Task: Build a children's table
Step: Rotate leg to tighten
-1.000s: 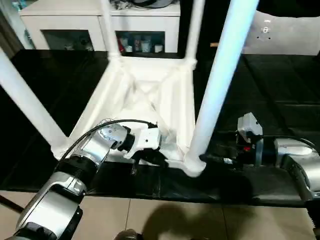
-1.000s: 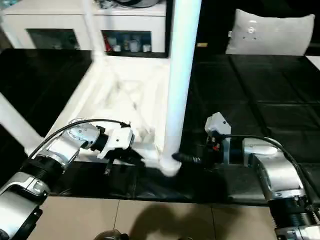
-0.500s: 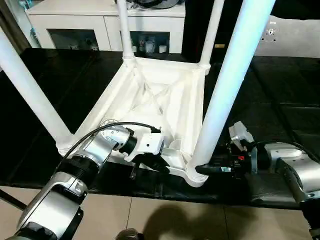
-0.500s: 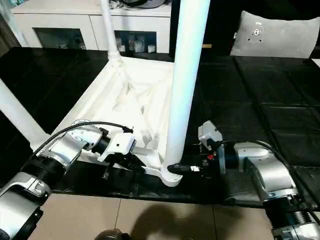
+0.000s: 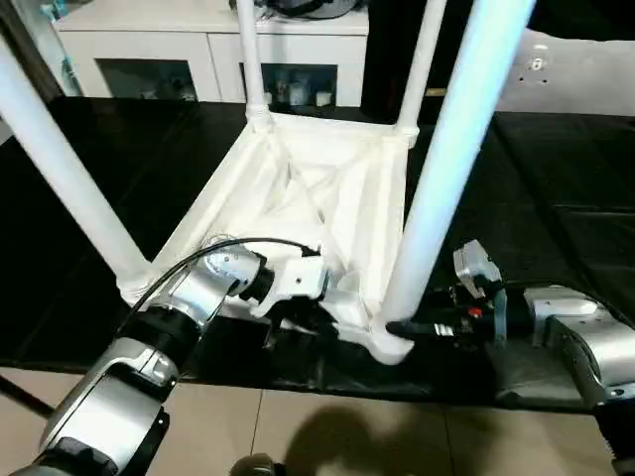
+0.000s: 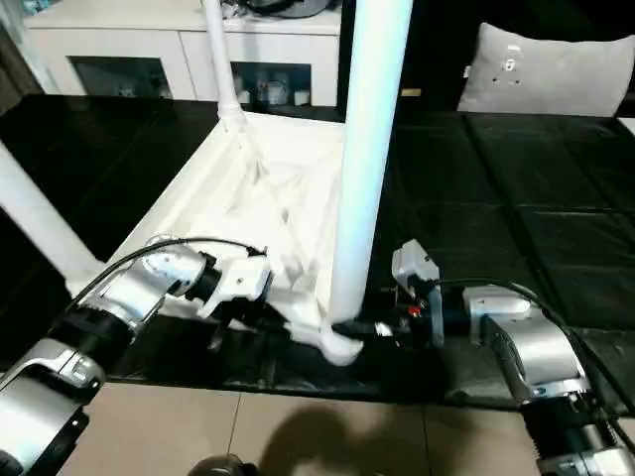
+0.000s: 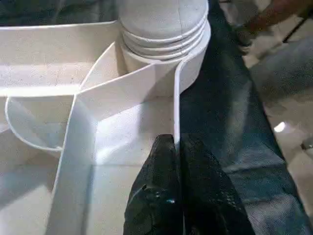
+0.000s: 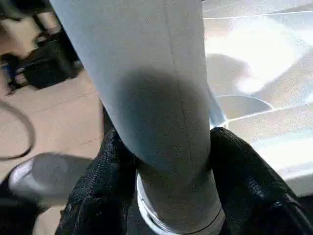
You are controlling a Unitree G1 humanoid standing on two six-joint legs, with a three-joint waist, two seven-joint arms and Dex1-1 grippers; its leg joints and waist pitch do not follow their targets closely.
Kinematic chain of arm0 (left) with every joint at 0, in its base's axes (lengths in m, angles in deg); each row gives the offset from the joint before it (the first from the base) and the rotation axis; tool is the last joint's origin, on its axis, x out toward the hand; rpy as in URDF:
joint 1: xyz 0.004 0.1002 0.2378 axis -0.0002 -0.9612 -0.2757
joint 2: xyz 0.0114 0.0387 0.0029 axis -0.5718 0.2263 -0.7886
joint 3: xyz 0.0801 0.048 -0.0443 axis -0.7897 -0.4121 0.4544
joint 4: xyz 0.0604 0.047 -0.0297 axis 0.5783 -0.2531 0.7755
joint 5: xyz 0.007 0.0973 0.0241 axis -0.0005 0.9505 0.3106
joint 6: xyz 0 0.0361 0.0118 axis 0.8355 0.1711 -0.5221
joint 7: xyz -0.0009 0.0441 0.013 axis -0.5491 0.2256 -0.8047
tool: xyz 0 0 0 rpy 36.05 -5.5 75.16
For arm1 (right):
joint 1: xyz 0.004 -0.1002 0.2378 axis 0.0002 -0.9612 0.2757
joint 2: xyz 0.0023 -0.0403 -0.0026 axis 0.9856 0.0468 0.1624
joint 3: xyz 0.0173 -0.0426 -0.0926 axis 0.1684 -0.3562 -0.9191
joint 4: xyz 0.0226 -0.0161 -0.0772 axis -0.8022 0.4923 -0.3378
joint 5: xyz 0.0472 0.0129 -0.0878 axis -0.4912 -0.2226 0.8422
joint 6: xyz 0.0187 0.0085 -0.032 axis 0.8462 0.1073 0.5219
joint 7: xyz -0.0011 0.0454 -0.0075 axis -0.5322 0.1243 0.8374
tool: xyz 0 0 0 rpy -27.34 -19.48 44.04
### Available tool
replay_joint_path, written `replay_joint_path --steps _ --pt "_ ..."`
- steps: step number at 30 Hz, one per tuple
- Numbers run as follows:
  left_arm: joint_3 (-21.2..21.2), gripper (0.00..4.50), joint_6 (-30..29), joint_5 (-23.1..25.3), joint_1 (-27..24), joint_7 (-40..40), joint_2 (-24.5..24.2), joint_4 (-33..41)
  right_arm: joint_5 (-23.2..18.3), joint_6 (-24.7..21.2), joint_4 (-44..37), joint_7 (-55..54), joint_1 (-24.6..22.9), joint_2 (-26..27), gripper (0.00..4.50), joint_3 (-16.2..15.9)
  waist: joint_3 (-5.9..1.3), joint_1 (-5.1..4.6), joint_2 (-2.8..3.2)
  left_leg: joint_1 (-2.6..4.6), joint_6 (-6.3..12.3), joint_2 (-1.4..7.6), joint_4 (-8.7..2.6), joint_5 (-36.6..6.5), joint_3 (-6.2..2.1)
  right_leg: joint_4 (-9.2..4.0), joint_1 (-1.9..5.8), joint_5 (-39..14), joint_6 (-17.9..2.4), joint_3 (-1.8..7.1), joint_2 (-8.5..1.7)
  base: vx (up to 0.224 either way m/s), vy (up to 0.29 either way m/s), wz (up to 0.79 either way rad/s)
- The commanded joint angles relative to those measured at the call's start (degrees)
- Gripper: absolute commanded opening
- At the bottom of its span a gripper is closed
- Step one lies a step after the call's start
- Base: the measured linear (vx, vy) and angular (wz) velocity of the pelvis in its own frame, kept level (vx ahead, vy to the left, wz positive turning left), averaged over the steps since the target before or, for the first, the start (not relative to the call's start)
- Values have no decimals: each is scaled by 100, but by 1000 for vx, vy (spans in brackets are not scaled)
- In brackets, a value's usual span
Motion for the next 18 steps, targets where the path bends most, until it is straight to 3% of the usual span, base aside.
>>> replay_joint_path --steps 1,4,5,6,7,9,10,11,13,15,16,18 --pt "175 0 -351 -87 300 -746 492 0 19 -322 -194 -962 154 584 201 -18 -359 -88 -133 55 234 308 -414 -1111 -107 -567 273 -2377 -772 261 -452 0 0 0" --pt "366 0 -810 -126 463 -1473 900 -135 362 -582 -12 -2236 376 1162 200 171 -363 -215 -152 61 81 262 -427 -1234 -136 -595 288 -2702 -642 223 -449 0 0 0" --pt "414 0 -961 -82 535 -1818 1050 -193 551 -775 102 -2884 490 1413 200 301 -354 -300 -110 36 47 257 -432 -1242 -137 -610 287 -2685 -638 226 -437 0 0 0" --pt "414 0 -961 -82 535 -1818 1050 -193 551 -775 102 -2884 490 1413 200 301 -353 -339 -114 40 42 247 -426 -1248 -134 -616 273 -2680 -639 224 -426 0 0 0" --pt "466 0 -1101 -2 632 -2300 1240 -294 866 -910 253 -3682 609 1683 200 410 -386 -432 -140 15 59 230 -409 -1113 -135 -593 298 -2442 -666 229 -423 0 0 0" --pt "498 0 -1170 44 681 -2550 1345 -345 1051 -876 313 -4016 637 1773 200 396 -408 -490 -130 -9 155 212 -385 -960 -124 -572 326 -2098 -761 231 -415 0 0 0" --pt "521 0 -1214 79 717 -2726 1432 -381 1132 -794 339 -4181 627 1841 200 370 -420 -493 -134 -10 202 208 -374 -866 -112 -568 330 -1931 -789 238 -413 0 0 0" --pt "528 0 -1209 113 734 -2803 1472 -401 1031 -671 344 -4216 598 1927 253 436 -423 -488 -130 -9 297 213 -366 -734 -102 -549 328 -1625 -883 248 -407 0 0 0" --pt "552 0 -1211 129 736 -2826 1502 -398 1013 -458 295 -4133 566 1949 265 445 -433 -471 -117 -26 461 214 -351 -599 -91 -511 359 -1207 -1024 253 -406 0 0 0" --pt "557 0 -1201 144 710 -2784 1486 -347 978 -383 189 -4054 524 1954 271 495 -440 -459 -108 -17 532 237 -354 -542 -94 -488 361 -1002 -1102 249 -401 0 0 0" --pt "521 0 -1183 180 677 -2755 1438 -294 901 -431 98 -4019 506 1979 301 593 -428 -465 -102 -11 556 251 -364 -572 -99 -485 358 -952 -1158 244 -400 0 0 0" --pt "493 0 -1160 193 654 -2725 1396 -267 878 -433 47 -3981 493 1954 313 622 -417 -472 -100 1 551 260 -372 -711 -100 -500 361 -1068 -1189 241 -407 0 0 0"
